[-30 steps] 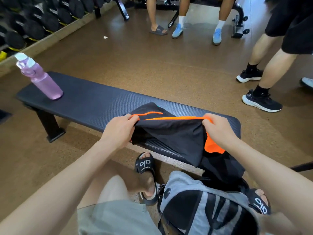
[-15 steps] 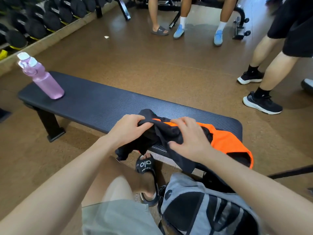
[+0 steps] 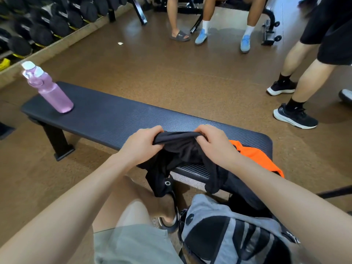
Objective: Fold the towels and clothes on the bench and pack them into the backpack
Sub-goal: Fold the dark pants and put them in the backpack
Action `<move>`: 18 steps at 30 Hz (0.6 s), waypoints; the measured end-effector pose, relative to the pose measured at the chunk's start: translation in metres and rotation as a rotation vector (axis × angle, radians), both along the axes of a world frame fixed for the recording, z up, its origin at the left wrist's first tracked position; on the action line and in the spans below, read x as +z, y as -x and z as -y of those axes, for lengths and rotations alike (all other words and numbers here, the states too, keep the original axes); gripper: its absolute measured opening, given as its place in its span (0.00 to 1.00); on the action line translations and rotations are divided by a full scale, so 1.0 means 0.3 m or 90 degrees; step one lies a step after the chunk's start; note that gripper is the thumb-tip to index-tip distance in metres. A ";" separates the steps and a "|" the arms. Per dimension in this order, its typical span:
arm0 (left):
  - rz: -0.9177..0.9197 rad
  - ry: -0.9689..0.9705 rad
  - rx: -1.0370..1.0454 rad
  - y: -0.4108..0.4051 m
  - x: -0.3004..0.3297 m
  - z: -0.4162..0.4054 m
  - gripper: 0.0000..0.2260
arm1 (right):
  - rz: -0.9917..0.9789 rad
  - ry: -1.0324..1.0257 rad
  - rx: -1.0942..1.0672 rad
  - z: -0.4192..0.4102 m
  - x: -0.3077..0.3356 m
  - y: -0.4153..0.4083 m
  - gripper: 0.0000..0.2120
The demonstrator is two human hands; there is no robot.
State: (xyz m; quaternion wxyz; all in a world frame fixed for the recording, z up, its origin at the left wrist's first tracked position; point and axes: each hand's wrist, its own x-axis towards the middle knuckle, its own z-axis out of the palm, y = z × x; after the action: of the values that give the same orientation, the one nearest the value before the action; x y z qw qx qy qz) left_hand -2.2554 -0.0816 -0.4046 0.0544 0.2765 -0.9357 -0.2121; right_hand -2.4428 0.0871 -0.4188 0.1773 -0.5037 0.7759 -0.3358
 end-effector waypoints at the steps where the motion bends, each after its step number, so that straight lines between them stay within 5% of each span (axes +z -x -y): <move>1: -0.022 0.007 0.025 0.000 0.001 -0.001 0.07 | -0.008 0.003 0.002 0.003 0.007 0.006 0.08; 7: -0.046 0.103 0.143 0.014 -0.006 0.024 0.09 | 0.012 0.022 -0.014 0.025 0.086 0.004 0.07; 13: 0.162 0.100 0.255 0.015 -0.032 0.065 0.11 | 0.076 0.056 -0.017 0.036 0.143 0.008 0.15; 15: 0.233 0.045 0.270 0.013 -0.025 0.068 0.13 | 0.087 0.064 -0.014 0.038 0.149 0.011 0.15; 18: 0.266 -0.233 0.290 0.019 -0.020 0.054 0.16 | 0.075 0.057 -0.005 0.040 0.157 0.013 0.14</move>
State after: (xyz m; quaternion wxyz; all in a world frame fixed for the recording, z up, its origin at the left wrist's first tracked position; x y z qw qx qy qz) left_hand -2.2611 -0.0977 -0.4107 -0.1428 0.5208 -0.7874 -0.2972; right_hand -2.4467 0.0751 -0.3716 0.1989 -0.4873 0.7505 -0.3998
